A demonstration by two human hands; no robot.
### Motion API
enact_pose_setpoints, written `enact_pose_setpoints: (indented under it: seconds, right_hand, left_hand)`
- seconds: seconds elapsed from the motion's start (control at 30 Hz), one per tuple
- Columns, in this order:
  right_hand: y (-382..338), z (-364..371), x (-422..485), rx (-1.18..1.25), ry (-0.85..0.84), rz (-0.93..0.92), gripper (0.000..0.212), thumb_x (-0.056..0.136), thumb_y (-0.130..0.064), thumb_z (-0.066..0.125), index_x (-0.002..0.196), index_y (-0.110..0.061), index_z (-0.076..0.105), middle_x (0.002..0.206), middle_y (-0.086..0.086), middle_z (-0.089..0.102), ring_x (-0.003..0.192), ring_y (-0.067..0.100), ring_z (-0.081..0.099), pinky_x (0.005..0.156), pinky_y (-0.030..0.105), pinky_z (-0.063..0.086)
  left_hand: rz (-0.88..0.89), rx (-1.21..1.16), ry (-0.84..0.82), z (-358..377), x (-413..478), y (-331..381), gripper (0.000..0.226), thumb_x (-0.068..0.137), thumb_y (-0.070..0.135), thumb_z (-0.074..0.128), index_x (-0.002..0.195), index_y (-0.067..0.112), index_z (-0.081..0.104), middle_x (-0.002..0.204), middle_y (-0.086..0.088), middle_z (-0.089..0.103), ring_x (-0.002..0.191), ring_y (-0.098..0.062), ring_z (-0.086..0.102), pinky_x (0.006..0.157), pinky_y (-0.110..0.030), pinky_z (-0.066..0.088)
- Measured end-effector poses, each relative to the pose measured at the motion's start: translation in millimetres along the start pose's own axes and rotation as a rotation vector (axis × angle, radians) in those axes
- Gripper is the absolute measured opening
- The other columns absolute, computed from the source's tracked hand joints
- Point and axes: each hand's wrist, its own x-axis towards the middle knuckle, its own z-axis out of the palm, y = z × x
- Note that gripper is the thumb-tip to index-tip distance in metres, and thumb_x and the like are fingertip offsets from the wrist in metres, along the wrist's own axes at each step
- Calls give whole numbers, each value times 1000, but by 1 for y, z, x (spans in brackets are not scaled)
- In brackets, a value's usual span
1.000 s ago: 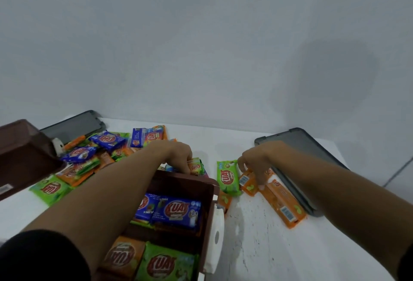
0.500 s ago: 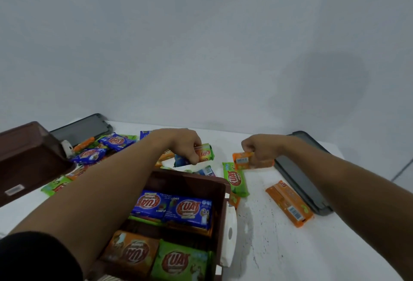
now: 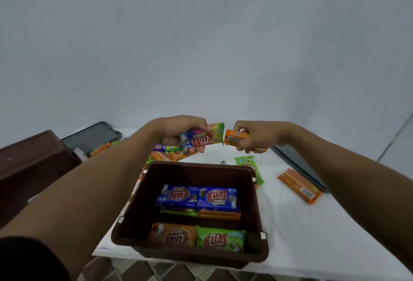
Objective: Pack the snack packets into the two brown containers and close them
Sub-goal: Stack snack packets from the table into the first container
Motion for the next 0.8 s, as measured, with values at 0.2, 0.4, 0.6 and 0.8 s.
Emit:
enact_pose_setpoints:
  seconds: [0.2, 0.4, 0.6, 0.8]
  right_hand:
    - [-46, 46, -28, -51, 4, 44, 31, 97, -36, 59, 125, -26, 52, 106, -3, 65, 94, 15, 60, 68, 22, 45]
    - [-59, 98, -53, -40, -78, 34, 63, 79, -36, 84, 131, -34, 48, 121, -7, 64, 101, 13, 70, 84, 33, 61]
    - [-63, 138, -57, -386, -49, 3, 77, 69, -45, 88, 136, -34, 50, 126, -13, 55, 109, 9, 54, 90, 27, 47]
    - [-46, 161, -51, -534, -152, 34, 76, 77, -45, 82, 143, -30, 46, 127, -6, 52, 108, 13, 52, 92, 31, 48]
  left_hand:
    - [-56, -27, -126, -3, -47, -22, 55, 103, 38, 47, 123, -13, 56, 109, -34, 68, 78, -37, 72, 68, -40, 62]
    - [-99, 48, -166, -1, -67, -59, 45, 98, 26, 60, 122, -12, 57, 112, -32, 69, 89, -36, 72, 84, -43, 60]
    - [-128, 196, -202, 8, -61, -87, 16, 90, 24, 73, 99, 11, 75, 108, -12, 74, 103, -24, 69, 103, -45, 49]
    - [-175, 297, -259, 31, -55, -99, 16, 96, 14, 67, 111, 12, 70, 118, -13, 72, 102, -21, 70, 70, -26, 55]
